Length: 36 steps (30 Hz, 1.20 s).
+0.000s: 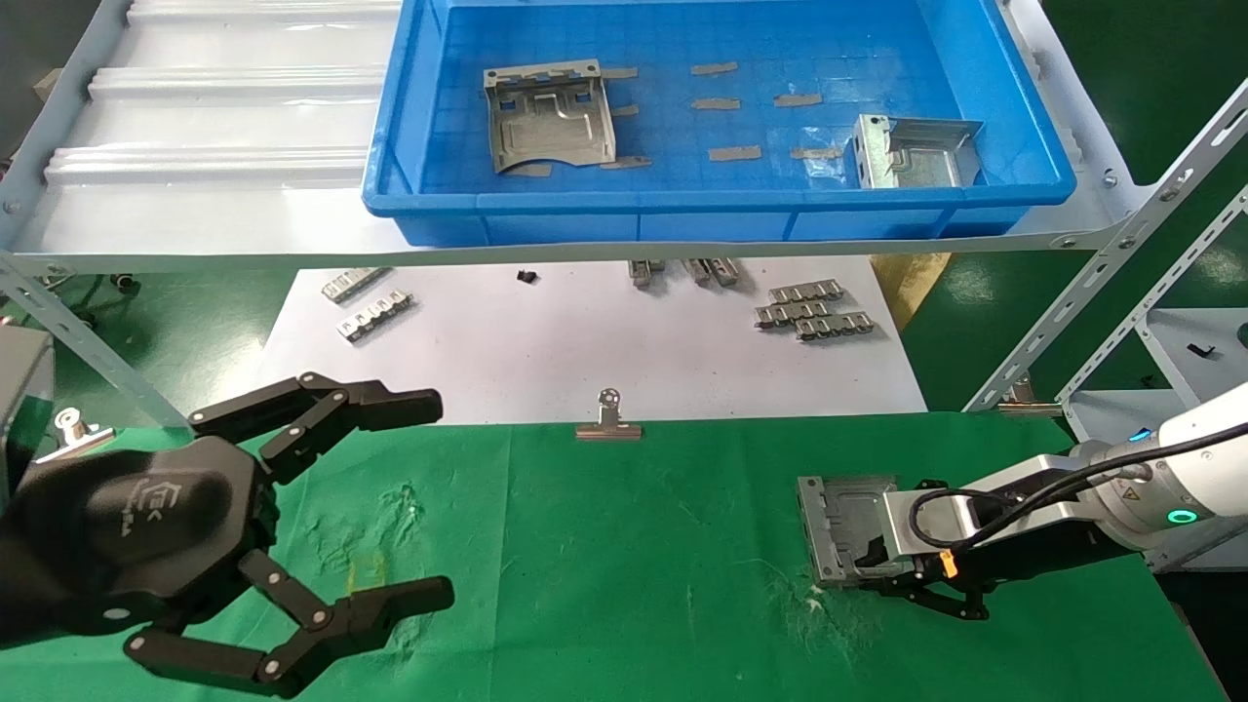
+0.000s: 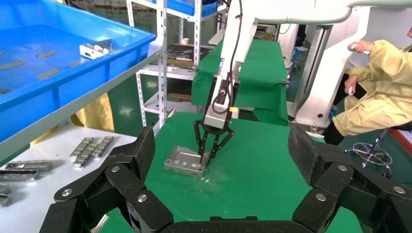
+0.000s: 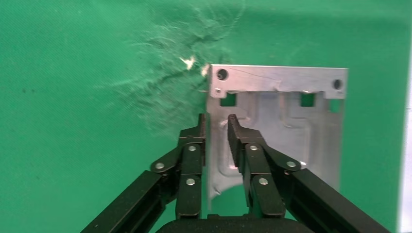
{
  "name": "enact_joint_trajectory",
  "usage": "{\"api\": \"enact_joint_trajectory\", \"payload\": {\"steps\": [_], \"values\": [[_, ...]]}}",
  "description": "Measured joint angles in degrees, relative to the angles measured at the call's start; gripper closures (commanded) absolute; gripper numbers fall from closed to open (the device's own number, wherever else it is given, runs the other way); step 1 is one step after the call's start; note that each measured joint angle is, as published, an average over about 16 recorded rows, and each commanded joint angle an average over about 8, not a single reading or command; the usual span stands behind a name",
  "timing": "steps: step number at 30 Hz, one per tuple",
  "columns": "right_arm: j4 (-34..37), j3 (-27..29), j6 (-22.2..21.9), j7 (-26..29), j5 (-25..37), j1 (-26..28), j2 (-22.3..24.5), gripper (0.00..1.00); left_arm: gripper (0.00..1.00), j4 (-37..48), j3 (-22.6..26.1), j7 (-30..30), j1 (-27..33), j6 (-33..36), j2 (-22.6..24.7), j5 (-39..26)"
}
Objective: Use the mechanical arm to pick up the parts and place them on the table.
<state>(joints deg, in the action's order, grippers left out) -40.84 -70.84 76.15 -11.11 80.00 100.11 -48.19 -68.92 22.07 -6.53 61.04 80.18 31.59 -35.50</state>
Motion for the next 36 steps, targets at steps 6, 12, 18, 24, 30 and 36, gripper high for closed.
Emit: {"api": "enact_joint_trajectory", "payload": {"steps": [6, 12, 18, 24, 30, 36], "values": [[-2.89, 2.04, 1.76, 0.91, -4.38, 0.42, 2.47, 0.00, 0.00, 0.00, 0.00, 0.00, 0.00, 0.00, 0.00, 0.00], [-5.92, 5.17, 3.86, 2.62, -11.89, -0.36, 5.69, 0.00, 0.00, 0.00, 0.00, 0.00, 0.00, 0.00, 0.00, 0.00], [-7.57, 7.50, 4.98, 3.76, -17.73, -1.63, 7.84, 0.00, 0.00, 0.01, 0.00, 0.00, -0.01, -0.01, 0.00, 0.01], [-7.93, 8.19, 5.11, 3.96, -19.12, -2.16, 8.28, 0.00, 0.00, 0.01, 0.00, 0.00, -0.01, -0.01, -0.01, 0.01], [-8.55, 9.39, 5.20, 4.47, -18.87, -3.17, 8.16, 0.00, 0.00, 0.01, 0.00, 0.00, -0.01, -0.01, -0.01, 0.01], [-10.27, 12.62, 5.51, 5.73, -20.05, -5.69, 8.46, 0.00, 0.00, 0.01, 0.00, 0.00, -0.01, -0.02, -0.01, 0.01]]}}
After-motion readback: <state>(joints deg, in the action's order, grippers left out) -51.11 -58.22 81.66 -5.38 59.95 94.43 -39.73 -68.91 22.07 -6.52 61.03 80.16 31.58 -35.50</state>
